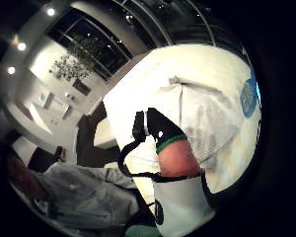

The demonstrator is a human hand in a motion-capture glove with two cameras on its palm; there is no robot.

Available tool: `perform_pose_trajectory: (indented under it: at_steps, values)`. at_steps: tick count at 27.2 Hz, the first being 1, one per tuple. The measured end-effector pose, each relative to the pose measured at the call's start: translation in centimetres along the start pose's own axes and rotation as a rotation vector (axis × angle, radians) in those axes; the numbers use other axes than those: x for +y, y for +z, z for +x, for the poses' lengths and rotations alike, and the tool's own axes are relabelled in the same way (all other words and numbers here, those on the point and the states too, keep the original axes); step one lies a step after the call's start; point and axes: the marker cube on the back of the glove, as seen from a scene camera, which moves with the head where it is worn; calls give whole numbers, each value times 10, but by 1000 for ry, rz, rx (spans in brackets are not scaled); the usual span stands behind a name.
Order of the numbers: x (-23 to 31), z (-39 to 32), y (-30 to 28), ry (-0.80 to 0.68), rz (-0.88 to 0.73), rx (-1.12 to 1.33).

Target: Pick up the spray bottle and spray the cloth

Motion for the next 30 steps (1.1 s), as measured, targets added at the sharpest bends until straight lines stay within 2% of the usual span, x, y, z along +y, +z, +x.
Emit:
perform_pose_trajectory:
  at_steps: [14, 30]
  values:
    - [-16, 102, -25, 229, 157, -105]
    - [-58, 181, 15, 448, 238, -267]
